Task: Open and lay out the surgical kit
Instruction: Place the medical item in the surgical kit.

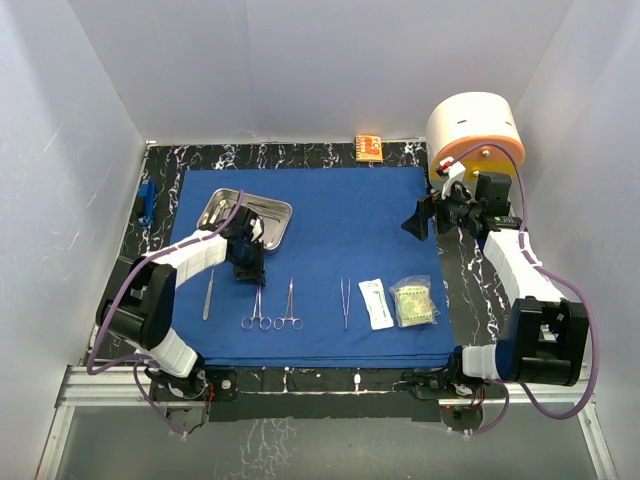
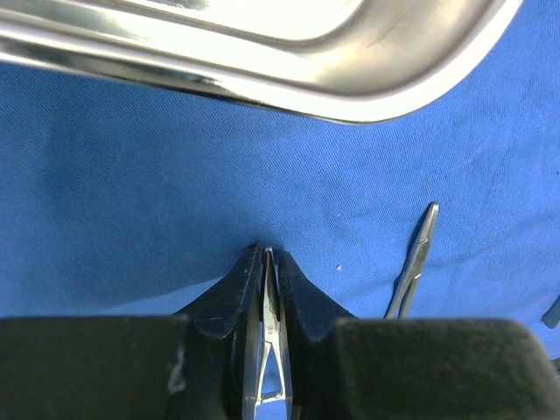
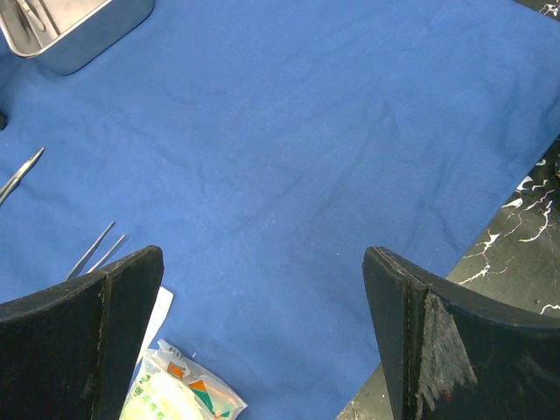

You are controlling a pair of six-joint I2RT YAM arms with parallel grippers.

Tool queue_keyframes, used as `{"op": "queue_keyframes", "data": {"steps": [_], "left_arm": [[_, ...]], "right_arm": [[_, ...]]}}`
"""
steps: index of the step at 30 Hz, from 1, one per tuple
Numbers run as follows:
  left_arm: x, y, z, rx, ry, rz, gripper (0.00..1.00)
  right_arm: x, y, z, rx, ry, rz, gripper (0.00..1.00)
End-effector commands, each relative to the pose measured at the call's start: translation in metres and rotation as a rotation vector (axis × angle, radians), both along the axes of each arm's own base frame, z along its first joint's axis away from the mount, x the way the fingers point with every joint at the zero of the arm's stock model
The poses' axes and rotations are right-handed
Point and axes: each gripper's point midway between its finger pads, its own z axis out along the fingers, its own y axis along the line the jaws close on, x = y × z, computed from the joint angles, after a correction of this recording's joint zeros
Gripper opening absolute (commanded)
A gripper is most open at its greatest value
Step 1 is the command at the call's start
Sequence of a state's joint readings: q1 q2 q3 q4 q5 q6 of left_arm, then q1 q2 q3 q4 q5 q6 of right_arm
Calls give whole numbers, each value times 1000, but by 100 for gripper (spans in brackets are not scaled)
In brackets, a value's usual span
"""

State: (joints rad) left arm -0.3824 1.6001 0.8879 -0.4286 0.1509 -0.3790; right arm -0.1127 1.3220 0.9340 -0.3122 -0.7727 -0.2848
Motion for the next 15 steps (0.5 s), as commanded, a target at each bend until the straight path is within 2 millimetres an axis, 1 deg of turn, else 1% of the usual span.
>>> {"op": "queue_keyframes", "data": {"steps": [1, 15], "left_arm": [[-6, -1, -2, -6, 14, 3, 4], [-7, 3, -2, 10, -4, 4, 9]], "right_arm": [[4, 1, 14, 7, -63, 10, 98], [3, 2, 15, 9, -68, 14, 98]]}}
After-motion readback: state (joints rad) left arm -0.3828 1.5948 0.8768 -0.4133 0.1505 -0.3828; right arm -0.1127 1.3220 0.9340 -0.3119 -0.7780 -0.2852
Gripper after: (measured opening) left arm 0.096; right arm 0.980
